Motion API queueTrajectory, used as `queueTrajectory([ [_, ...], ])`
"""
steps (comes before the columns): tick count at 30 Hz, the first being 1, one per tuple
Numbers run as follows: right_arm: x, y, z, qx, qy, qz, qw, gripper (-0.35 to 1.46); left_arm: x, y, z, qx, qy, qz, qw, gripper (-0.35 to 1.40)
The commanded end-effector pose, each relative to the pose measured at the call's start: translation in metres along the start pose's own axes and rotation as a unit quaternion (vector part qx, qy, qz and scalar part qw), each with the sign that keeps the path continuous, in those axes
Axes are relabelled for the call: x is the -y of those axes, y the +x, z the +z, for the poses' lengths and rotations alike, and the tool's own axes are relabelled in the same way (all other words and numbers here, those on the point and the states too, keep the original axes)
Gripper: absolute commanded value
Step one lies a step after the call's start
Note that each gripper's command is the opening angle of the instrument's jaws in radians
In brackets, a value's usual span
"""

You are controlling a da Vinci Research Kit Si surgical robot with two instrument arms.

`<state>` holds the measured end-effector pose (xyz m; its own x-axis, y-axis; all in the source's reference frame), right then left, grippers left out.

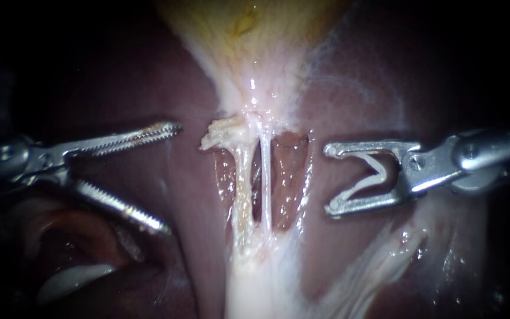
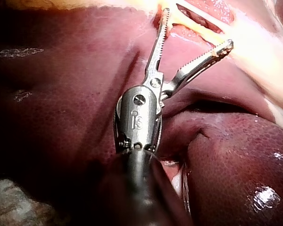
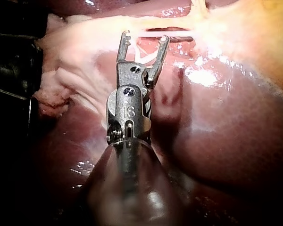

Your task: Grabbing gallbladder

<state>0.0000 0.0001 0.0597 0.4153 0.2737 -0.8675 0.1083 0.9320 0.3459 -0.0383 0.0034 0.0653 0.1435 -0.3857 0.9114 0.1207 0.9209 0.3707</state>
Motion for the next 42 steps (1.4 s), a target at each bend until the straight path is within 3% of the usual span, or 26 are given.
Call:
queueTrajectory([
  [1,0.0,0.0,0.0,0.0,0.0,0.0,1.0,0.48,0.0,0.0,0.0,0.0,0.0,0.0,1.0,1.2],
  [8,0.0,0.0,0.0,0.0,0.0,0.0,1.0,0.48,-0.0011,0.0005,0.0003,-0.004,-0.017,-0.012,0.9998,1.18],
  [17,0.0,-0.0001,0.0001,0.0,0.0,0.0,1.0,0.48,-0.0039,0.0022,0.0014,-0.008,-0.035,-0.037,0.9986,1.05],
  [22,0.0001,-0.0002,0.0002,0.0,0.0,-0.001,1.0,0.48,-0.0049,0.0035,0.0026,-0.018,-0.036,-0.059,0.9975,0.81],
  [28,0.0001,-0.0003,0.0003,0.0,0.0,-0.001,1.0,0.48,-0.0057,0.0048,0.004,-0.021,-0.037,-0.068,0.9968,0.69],
  [38,0.0001,-0.0003,0.0003,0.0,0.0,-0.001,1.0,0.48,-0.0074,0.0066,0.0047,-0.034,-0.036,-0.074,0.996,0.49],
  [42,0.0001,-0.0003,0.0003,0.0,0.0,-0.001,1.0,0.48,-0.0074,0.0067,0.0048,-0.038,-0.031,-0.083,0.9953,0.25],
])
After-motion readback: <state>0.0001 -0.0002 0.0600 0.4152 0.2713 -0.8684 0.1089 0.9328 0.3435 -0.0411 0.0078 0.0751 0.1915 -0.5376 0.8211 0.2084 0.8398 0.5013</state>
